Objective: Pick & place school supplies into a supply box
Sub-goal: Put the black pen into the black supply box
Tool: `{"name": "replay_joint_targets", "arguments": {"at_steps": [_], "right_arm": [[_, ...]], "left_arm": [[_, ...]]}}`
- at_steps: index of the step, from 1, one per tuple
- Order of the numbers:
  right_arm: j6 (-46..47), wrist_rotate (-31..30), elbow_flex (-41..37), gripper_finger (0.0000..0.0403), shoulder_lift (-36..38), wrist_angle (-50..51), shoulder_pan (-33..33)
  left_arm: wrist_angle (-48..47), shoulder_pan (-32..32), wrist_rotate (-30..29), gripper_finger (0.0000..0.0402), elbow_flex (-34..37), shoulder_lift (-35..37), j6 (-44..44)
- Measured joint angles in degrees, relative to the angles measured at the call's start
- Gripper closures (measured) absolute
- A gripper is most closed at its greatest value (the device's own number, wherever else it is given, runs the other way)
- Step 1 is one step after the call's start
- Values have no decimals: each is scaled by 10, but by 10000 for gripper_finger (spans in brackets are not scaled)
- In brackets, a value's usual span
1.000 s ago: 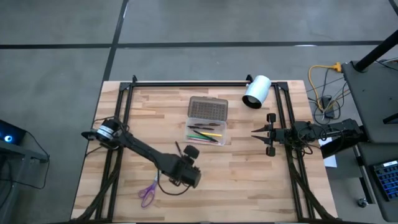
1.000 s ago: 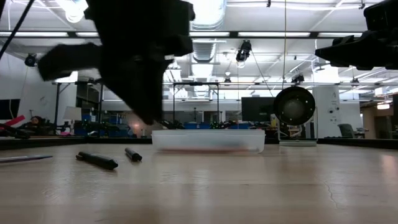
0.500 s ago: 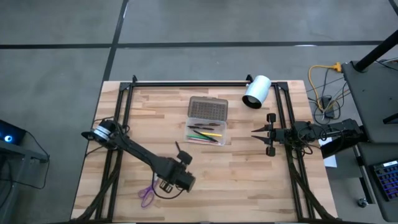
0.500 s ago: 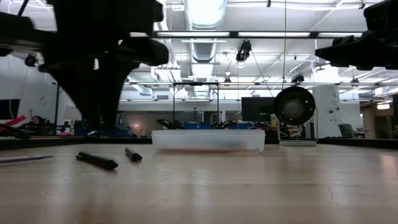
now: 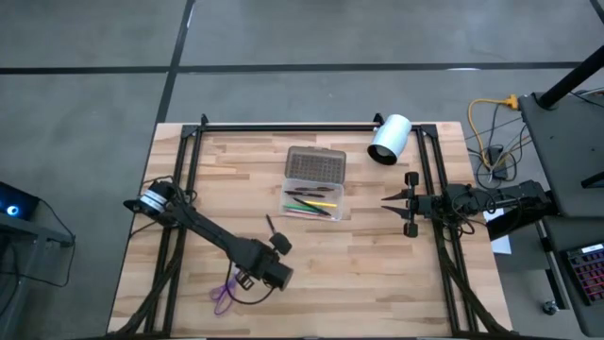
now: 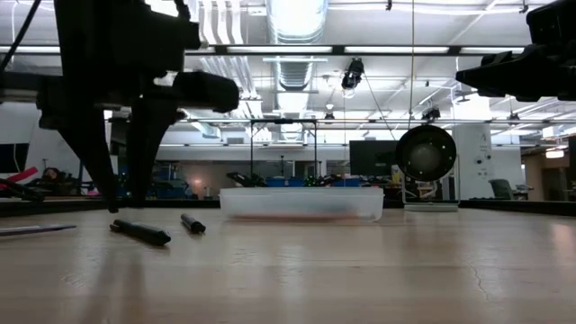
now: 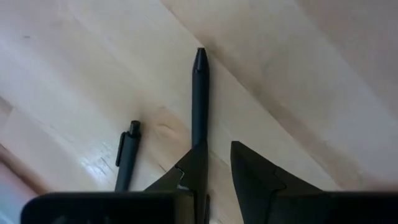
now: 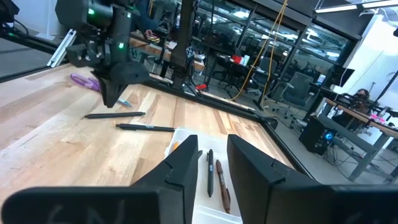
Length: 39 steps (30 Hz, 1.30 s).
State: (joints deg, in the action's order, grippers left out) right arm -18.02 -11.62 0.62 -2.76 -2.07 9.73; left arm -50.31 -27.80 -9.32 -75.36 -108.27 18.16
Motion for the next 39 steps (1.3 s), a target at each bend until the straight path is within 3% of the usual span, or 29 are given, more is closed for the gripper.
{"name": "replay_joint_targets", "arguments": {"at_steps": [20,27,39], "right_arm": [[0,0,0,332,0,0,0],[0,0,0,322,0,0,0],[0,0,0,334,0,0,0]], "left_arm": [[31,36,1,348,16,3,30],[63,54,54,348,42,6,29],[85,54,61,348,56,7,28]]}}
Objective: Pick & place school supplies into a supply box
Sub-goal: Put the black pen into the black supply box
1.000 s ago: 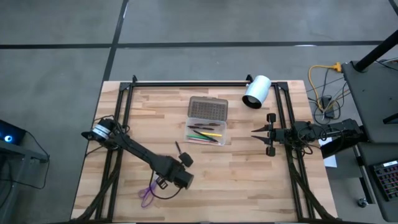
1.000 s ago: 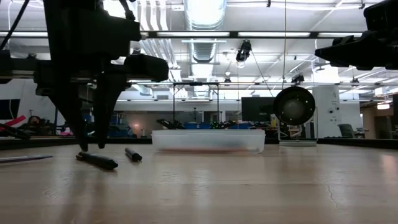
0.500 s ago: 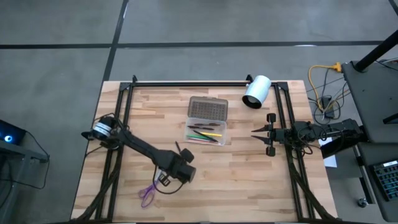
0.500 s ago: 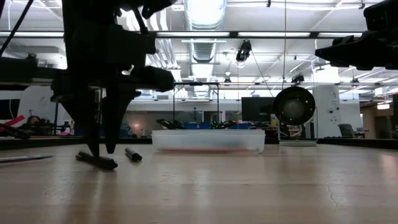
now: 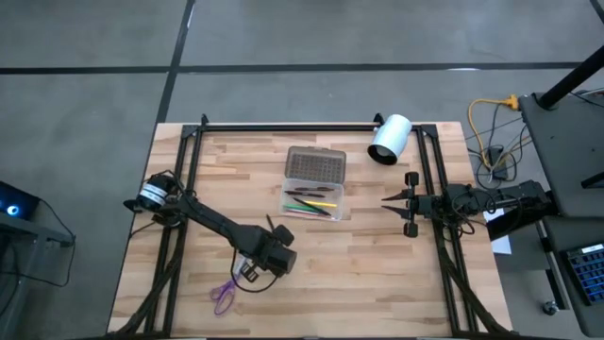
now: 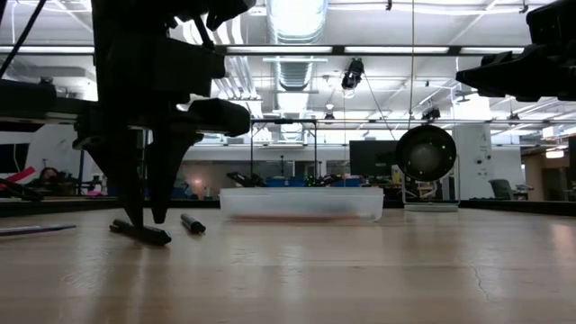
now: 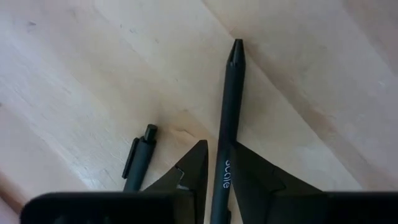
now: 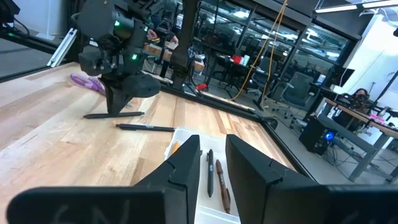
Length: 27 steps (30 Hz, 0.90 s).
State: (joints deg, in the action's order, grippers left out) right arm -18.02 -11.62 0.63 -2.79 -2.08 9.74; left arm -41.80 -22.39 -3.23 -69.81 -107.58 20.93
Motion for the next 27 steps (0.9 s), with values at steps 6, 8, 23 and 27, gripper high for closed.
{"name": "replay_joint_targets", "arguments": {"at_steps": [6,8,23,27], "right_arm": [[0,0,0,331,0,0,0],[0,0,0,329,0,0,0],[0,-3,0,334,0,-1,0],[0,-3,0,333,0,-1,0]], "left_arm": [[65,0,42,348,27,-2,-5],[86,1,48,348,40,-1,-5],[103,0,53,371,60,-2,1],[101,0,54,389,60,-2,11]]}}
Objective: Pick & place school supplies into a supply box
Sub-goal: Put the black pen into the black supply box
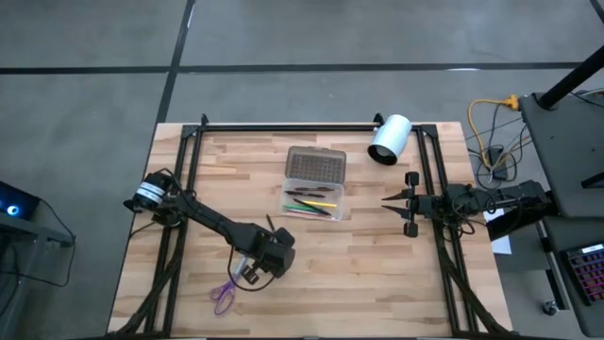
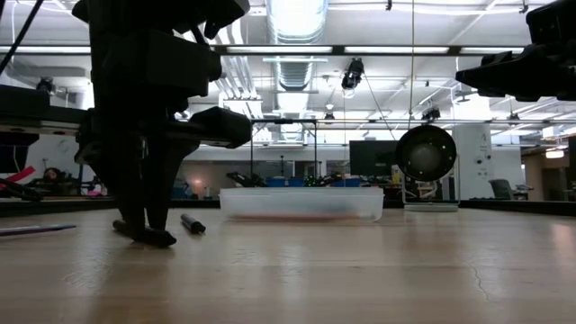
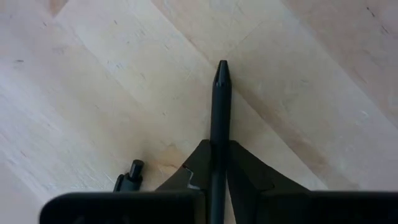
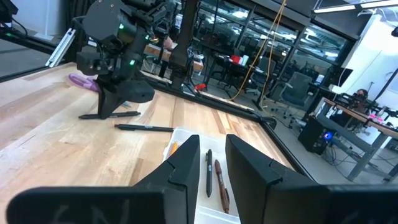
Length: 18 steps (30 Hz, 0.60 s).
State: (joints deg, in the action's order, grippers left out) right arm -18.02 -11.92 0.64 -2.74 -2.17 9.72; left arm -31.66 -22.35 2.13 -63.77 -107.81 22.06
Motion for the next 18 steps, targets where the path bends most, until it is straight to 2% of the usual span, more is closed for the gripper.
{"name": "replay_joint_targets", "arguments": {"at_steps": [13,18], "right_arm": [[0,0,0,322,0,0,0],[0,0,0,329,0,0,0]], "left_arm": [[-7,-2,-23,390,-13,16,2],[-25,-4,-68,390,-40,17,2]]}}
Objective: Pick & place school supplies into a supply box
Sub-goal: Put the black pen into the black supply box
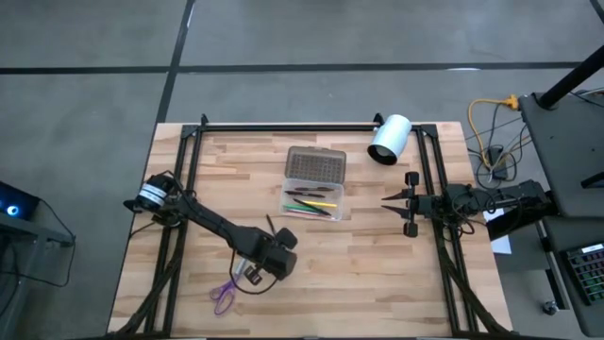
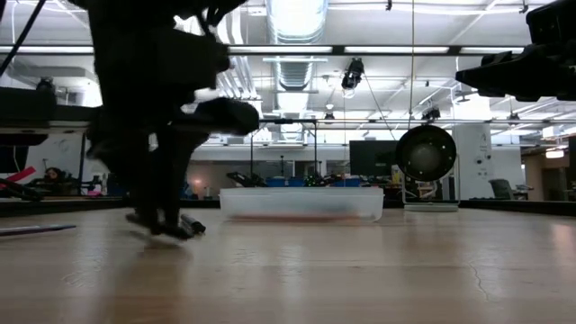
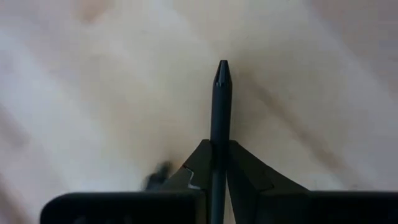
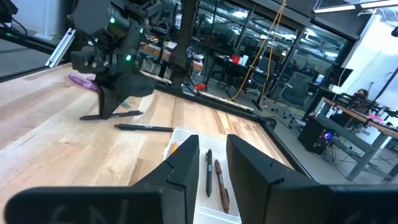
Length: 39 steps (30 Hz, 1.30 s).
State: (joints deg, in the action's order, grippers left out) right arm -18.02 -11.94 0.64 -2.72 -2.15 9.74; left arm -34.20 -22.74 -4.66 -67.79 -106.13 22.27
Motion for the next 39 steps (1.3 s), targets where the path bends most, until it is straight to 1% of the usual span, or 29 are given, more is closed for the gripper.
{"name": "replay_joint_targets", "arguments": {"at_steps": [3,6,9,14,18,23,26,29,34,39], "right_arm": [[0,0,0,334,0,0,0],[0,0,0,335,0,0,0],[0,0,0,333,0,0,0],[0,0,0,326,0,0,0],[0,0,0,323,0,0,0],[0,0,0,328,0,0,0],[0,0,0,333,0,0,0],[0,0,0,335,0,0,0],[0,0,0,329,-1,0,0],[0,0,0,323,0,0,0]], "left_arm": [[-13,-1,-34,393,-16,1,3],[-14,-2,-35,393,-28,1,11],[-12,-2,-53,393,-43,2,20],[-11,-1,-116,393,-79,-4,65],[-11,1,-155,392,-124,-27,82],[-9,5,-217,393,-180,-59,118],[3,11,-241,394,-203,-72,133],[18,20,-271,394,-208,-80,144],[69,49,-331,390,-186,-81,161],[120,78,-427,389,-156,-81,185]]}}
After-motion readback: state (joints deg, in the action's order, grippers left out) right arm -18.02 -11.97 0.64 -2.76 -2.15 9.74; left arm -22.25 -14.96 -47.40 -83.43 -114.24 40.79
